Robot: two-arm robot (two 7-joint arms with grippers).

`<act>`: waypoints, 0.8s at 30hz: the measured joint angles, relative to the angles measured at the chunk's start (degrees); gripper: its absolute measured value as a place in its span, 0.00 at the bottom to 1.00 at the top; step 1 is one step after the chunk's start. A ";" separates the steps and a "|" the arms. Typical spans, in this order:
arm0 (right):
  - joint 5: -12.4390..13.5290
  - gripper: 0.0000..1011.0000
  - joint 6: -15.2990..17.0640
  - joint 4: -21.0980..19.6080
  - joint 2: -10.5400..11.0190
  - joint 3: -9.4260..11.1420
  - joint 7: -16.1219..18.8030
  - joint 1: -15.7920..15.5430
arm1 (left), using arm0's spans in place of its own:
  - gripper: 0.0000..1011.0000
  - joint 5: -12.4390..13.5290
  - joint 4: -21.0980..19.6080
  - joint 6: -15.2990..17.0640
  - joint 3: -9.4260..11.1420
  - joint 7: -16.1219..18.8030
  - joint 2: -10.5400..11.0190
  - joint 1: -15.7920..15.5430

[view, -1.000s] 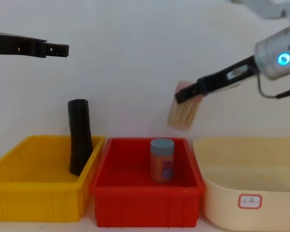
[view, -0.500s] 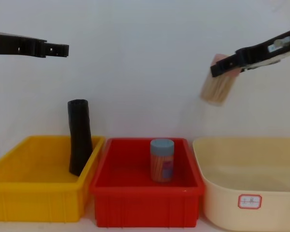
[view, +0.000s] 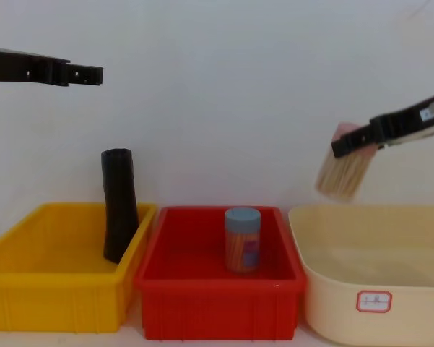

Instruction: Pick up the garbage bag with the one hand and transfer it to the other hand.

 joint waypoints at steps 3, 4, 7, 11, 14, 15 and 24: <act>0.01 0.66 -0.07 0.38 0.04 -0.06 -0.49 -0.64 | 0.99 0.00 0.00 0.00 0.00 0.00 0.00 0.00; 0.02 0.66 -0.11 0.52 0.05 -0.06 -0.65 -0.79 | 0.99 0.00 0.00 0.00 0.00 0.00 0.00 0.00; 0.01 0.66 -0.48 0.98 0.07 -0.05 -1.14 -1.26 | 0.99 0.00 0.00 0.00 0.00 0.00 0.00 0.00; 0.01 0.66 -0.96 1.49 0.10 0.01 -1.66 -1.72 | 0.99 0.00 0.00 0.00 0.00 0.00 0.00 0.00; 0.02 0.74 -1.22 1.80 0.11 0.05 -1.98 -1.96 | 0.99 0.00 0.00 0.00 0.00 0.00 0.00 0.00; 0.02 0.76 -1.28 1.89 0.12 0.06 -2.04 -2.02 | 0.99 0.00 0.00 0.00 0.00 0.00 0.00 0.00; 0.02 0.99 -1.71 2.46 0.16 0.15 -2.55 -2.49 | 0.99 0.00 0.00 0.00 0.00 0.00 0.00 0.00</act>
